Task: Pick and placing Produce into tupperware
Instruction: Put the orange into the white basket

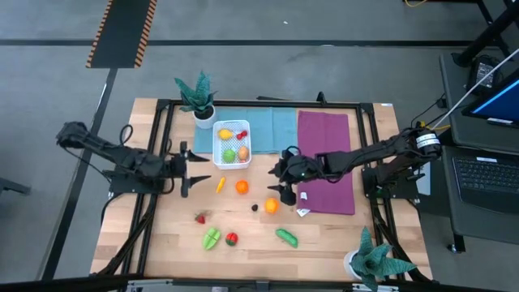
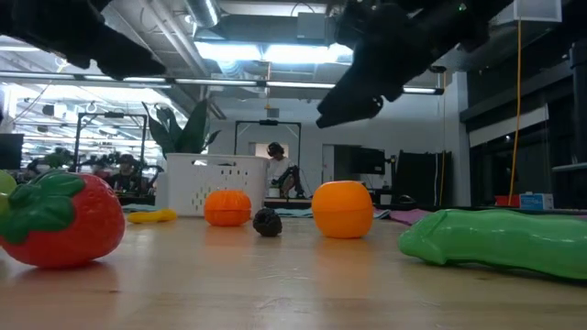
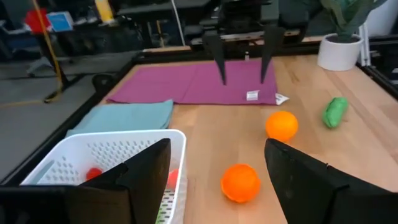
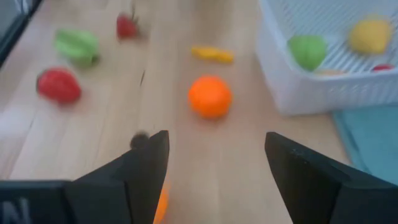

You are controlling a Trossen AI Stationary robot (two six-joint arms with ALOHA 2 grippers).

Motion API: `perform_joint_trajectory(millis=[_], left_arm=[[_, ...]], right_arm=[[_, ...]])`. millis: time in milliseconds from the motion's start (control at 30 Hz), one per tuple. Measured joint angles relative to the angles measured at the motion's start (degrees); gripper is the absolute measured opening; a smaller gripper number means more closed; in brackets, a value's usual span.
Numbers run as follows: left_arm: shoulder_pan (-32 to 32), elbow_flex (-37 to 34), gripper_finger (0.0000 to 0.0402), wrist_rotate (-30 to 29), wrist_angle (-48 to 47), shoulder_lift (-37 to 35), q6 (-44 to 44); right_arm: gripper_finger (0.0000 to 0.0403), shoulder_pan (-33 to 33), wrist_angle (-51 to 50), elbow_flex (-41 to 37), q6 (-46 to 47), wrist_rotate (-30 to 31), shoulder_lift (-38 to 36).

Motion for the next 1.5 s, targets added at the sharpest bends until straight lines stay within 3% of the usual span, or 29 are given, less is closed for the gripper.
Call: perform_joint_trajectory(millis=[133, 267, 467, 667, 900, 1133, 1333, 1500], left_arm=[[-7.2, -0.3, 0.0252, -6.6, 2.8, 0.6, -0.1], [-13.3, -0.3, 0.0250, -11.3, 3.1, 1.4, -0.6], [-18.9, -0.3, 0.0254, -11.8, 3.5, 3.7, -4.6], [-22.6, -0.3, 0.0250, -11.6, 4.9, 6.8, -4.7], [-27.4, -0.2, 0.0255, -1.2, 4.6, 4.8, -1.4], [-27.8, -0.2, 0.0254, 0.3, 2.6, 3.4, 2.7], [-21.1, -0.2, 0.0250, 7.8, 3.1, 3.6, 6.6], [-12.9, -0.2, 0.0252, 17.6, 5.2, 3.5, 12.4]], right_arm=[[0.0267, 1.8, -5.5, 1.3, 0.3, 0.0, 0.0], [0.0267, 2.7, -5.0, 1.5, 0.0, 0.0, 0.0], [0.0267, 2.8, -3.3, 1.6, 4.7, 0.1, 0.0], [0.0267, 2.6, -3.4, 1.6, 3.4, 0.2, 0.0], [0.0267, 2.6, -3.4, 1.5, 4.8, 0.5, -0.2], [0.0267, 2.6, -3.3, 1.5, 4.9, 0.5, -0.2], [0.0267, 2.6, -2.1, 1.5, 4.8, 0.5, -0.2], [0.0267, 2.6, -1.9, 1.5, 4.8, 0.5, -0.2]])
